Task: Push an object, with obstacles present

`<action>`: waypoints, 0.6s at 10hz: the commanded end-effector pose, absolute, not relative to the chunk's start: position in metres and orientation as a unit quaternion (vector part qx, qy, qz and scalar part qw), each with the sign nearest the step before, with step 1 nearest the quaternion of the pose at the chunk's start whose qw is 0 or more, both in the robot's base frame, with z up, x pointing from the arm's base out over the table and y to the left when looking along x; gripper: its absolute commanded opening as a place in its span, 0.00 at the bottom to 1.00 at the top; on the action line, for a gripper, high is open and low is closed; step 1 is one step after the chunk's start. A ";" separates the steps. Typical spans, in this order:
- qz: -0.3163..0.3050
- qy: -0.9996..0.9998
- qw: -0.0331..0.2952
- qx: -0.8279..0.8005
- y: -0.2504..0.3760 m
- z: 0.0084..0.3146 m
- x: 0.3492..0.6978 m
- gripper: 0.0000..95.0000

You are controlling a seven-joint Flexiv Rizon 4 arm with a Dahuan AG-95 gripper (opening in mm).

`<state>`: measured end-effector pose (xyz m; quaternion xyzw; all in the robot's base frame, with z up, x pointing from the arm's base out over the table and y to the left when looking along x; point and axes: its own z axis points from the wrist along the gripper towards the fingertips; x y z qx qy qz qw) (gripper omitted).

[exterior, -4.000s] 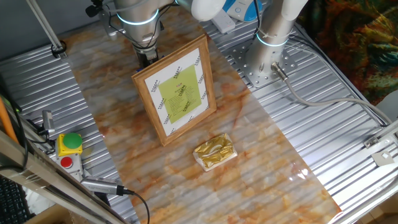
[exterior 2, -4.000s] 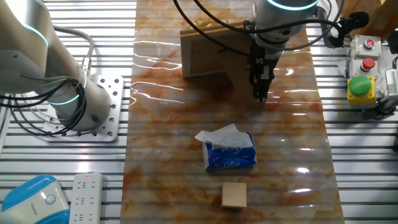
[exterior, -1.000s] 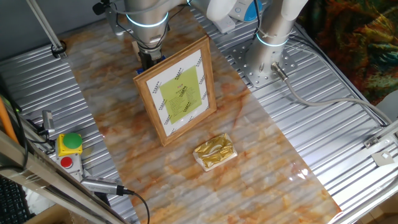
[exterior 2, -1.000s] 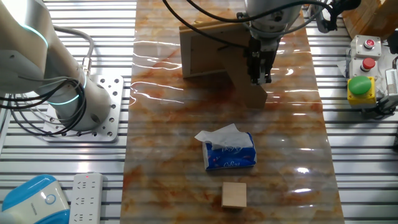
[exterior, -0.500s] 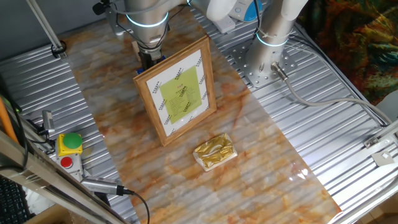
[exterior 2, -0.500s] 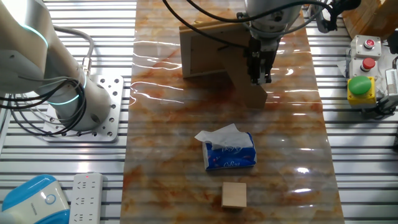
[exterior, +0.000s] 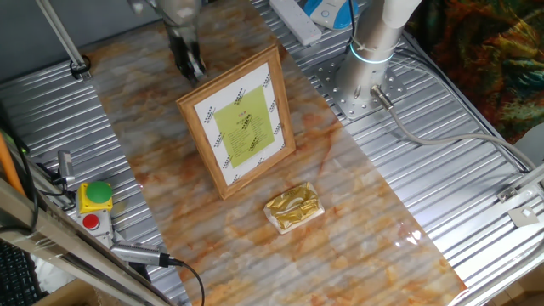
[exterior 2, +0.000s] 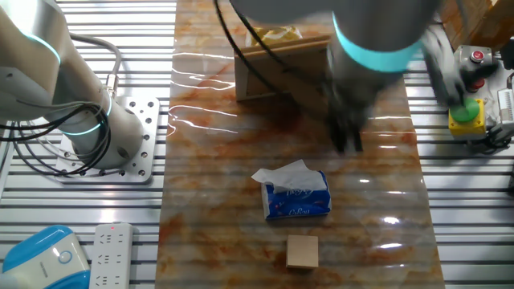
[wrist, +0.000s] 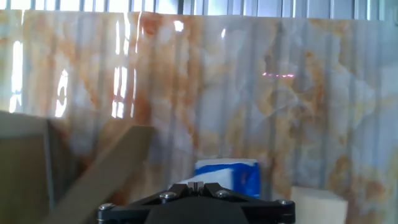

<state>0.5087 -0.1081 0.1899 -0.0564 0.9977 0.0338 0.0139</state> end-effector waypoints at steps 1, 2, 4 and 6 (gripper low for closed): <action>0.066 0.994 0.005 -0.082 -0.137 0.194 0.513 0.00; 0.065 0.995 0.005 -0.081 -0.137 0.194 0.512 0.00; 0.064 0.995 0.000 -0.080 -0.137 0.194 0.512 0.00; 0.062 0.995 -0.006 -0.080 -0.137 0.194 0.512 0.00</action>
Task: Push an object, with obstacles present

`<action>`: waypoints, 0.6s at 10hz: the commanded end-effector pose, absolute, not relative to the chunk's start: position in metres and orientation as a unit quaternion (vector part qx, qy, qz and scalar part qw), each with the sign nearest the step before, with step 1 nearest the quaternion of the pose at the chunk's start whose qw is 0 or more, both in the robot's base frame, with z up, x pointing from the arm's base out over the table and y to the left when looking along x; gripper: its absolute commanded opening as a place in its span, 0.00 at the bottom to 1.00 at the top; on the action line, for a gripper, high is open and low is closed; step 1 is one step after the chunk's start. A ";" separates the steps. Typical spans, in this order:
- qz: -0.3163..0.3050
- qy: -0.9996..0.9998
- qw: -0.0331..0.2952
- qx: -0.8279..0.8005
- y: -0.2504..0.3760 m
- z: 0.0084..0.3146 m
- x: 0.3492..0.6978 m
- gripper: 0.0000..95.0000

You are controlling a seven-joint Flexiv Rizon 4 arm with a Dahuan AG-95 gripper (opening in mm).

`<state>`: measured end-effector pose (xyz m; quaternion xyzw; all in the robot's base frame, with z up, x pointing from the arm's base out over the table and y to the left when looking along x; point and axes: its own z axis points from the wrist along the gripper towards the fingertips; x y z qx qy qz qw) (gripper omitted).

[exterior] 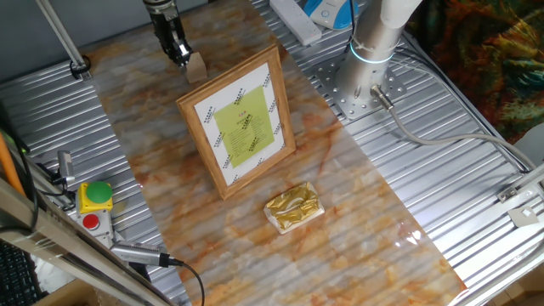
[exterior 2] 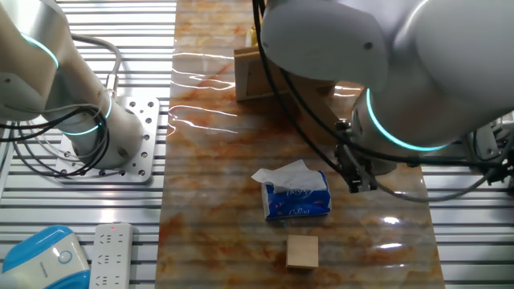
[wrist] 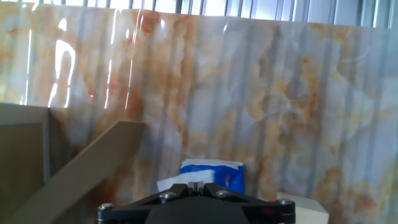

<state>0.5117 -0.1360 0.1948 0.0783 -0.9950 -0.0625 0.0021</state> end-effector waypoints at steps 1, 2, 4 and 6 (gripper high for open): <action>-0.061 -0.995 0.010 0.080 -0.137 0.194 0.512 0.00; -0.059 -0.995 0.013 0.083 -0.137 0.193 0.509 0.00; -0.054 -0.994 0.016 0.093 -0.137 0.189 0.499 0.00; -0.051 -0.994 0.018 0.100 -0.137 0.186 0.487 0.00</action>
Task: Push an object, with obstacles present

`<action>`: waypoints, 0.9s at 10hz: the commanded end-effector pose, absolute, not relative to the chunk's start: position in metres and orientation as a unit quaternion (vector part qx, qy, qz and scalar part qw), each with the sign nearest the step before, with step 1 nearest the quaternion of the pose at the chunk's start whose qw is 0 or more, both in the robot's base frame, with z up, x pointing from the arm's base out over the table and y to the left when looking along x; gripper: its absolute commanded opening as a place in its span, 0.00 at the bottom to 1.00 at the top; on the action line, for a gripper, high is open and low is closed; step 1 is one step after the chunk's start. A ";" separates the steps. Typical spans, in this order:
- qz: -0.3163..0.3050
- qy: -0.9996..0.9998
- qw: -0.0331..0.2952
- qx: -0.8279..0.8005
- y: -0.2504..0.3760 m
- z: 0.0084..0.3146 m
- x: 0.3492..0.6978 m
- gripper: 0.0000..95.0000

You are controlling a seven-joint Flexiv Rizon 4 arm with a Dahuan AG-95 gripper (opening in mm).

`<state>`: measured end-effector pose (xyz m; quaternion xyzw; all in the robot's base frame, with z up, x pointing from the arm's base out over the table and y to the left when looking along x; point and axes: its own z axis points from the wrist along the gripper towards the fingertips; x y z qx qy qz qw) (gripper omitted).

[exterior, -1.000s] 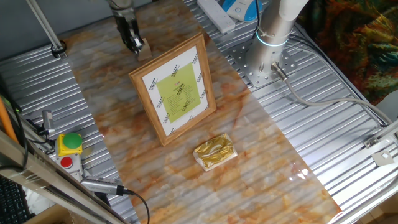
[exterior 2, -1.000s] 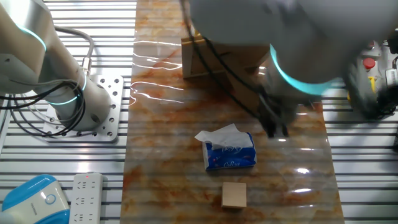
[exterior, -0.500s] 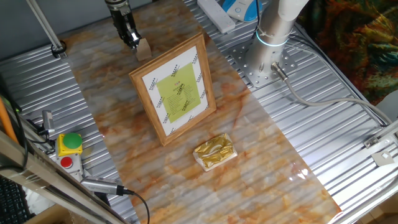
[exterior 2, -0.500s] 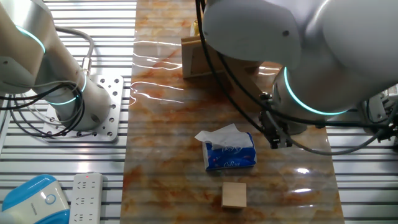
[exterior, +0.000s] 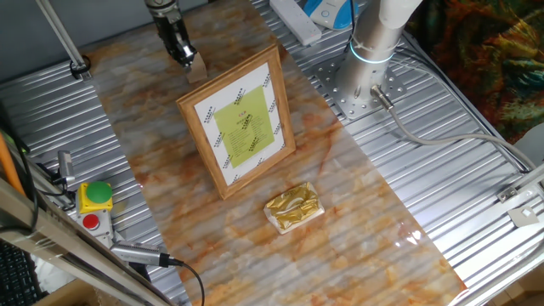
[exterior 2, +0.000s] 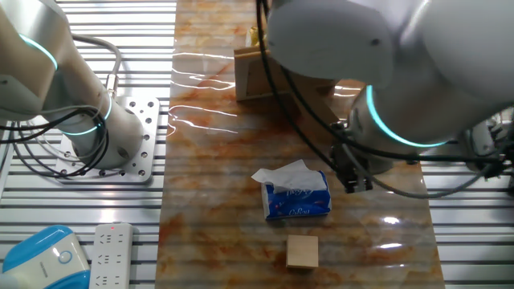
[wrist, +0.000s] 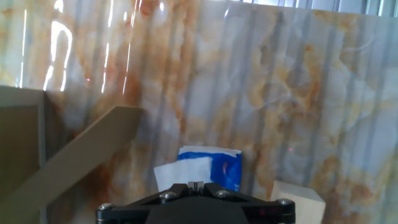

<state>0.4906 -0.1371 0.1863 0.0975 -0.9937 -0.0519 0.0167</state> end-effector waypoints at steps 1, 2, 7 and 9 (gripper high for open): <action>-0.050 -0.993 0.018 0.101 -0.136 0.184 0.481 0.00; -0.049 -0.993 0.020 0.102 -0.136 0.182 0.473 0.00; -0.045 -0.996 0.020 0.077 -0.137 0.180 0.440 0.00; -0.049 -0.997 0.014 0.062 -0.135 0.179 0.430 0.00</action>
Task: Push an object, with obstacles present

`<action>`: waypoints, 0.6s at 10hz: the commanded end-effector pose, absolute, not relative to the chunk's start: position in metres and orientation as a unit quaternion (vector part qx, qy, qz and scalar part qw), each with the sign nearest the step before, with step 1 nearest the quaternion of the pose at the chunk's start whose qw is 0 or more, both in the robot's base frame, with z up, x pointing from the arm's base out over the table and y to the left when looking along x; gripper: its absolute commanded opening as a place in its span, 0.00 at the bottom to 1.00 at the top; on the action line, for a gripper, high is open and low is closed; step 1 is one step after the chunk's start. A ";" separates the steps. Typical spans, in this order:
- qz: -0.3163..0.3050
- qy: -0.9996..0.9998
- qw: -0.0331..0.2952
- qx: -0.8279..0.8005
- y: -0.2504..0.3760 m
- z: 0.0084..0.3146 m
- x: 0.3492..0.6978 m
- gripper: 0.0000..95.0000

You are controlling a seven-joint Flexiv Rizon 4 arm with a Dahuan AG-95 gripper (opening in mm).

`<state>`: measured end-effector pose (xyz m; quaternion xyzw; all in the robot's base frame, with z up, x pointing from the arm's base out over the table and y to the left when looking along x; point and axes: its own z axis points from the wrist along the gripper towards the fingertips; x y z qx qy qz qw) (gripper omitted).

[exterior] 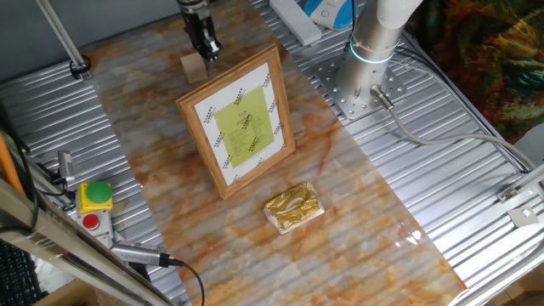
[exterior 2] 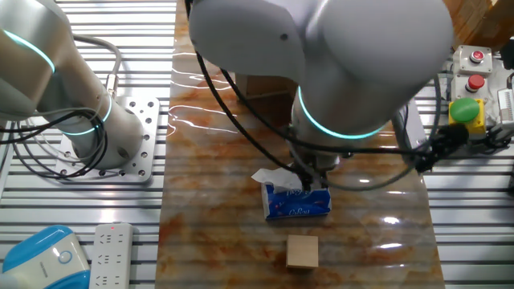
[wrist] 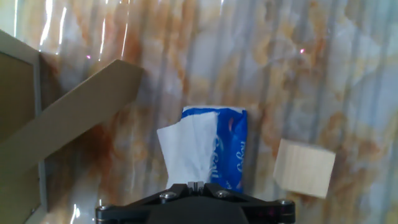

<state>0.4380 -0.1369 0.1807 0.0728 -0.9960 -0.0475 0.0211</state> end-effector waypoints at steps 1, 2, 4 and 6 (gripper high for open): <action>-0.046 -0.997 0.012 0.055 -0.134 0.178 0.425 0.00; -0.047 -0.998 0.012 0.051 -0.133 0.177 0.423 0.00; -0.047 -0.998 0.013 0.048 -0.132 0.177 0.421 0.00; -0.046 -0.998 0.013 0.045 -0.131 0.177 0.417 0.00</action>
